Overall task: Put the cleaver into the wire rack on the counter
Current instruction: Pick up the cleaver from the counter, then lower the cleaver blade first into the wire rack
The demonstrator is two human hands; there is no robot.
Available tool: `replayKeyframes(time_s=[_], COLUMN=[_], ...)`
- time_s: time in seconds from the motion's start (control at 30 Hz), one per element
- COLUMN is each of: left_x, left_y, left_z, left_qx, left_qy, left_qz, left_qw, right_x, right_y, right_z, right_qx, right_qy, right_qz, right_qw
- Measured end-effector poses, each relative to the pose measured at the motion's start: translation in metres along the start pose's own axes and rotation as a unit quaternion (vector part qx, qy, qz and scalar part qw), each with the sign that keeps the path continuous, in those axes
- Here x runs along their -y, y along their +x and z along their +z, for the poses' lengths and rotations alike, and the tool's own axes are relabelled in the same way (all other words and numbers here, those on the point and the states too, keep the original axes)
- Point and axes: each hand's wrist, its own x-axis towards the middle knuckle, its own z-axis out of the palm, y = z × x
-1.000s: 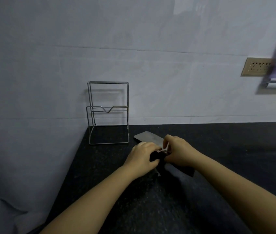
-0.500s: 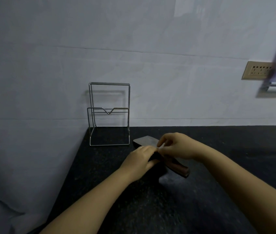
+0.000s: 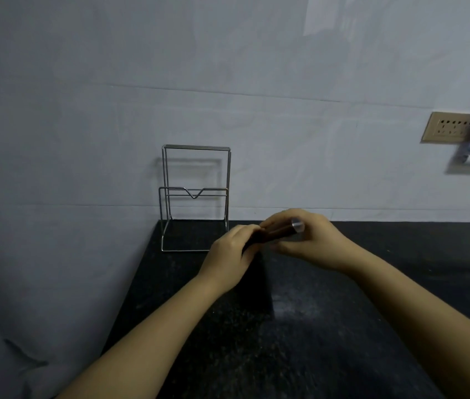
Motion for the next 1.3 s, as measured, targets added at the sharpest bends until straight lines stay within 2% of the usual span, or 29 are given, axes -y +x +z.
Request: replayKeyframes(time_s=[0.23,0.43,0.83,1.1,1.3], left_x=[-0.004,-0.007,0.026,0.045,0.043], left_y=[0.014,0.031,0.041,0.054,0.084], left_z=[-0.015,-0.038,-0.085,-0.111,-0.125], left_qx=[-0.037,-0.012,0.055,-0.012,-0.022], left_qy=[-0.051,-0.113,-0.115,-0.149,-0.115], left_qz=[-0.044,-0.074,-0.168,-0.175,-0.171], left_qw=[0.997,0.991,0.978,0.973,0.978], right_x=[0.02,0.035,0.069,0.085,0.093], right_y=[0.027,0.054,0.099,0.127,0.152], right_z=[-0.001,-0.013,-0.033,-0.042,-0.047], right_qx=[-0.04,-0.035,-0.055,-0.072,-0.106], right_qy=[-0.064,-0.104,0.002,0.076,0.087], right_qz=[-0.051,-0.036,-0.039,-0.042,-0.052], right_qw=[0.996,0.993,0.998,0.994,0.989])
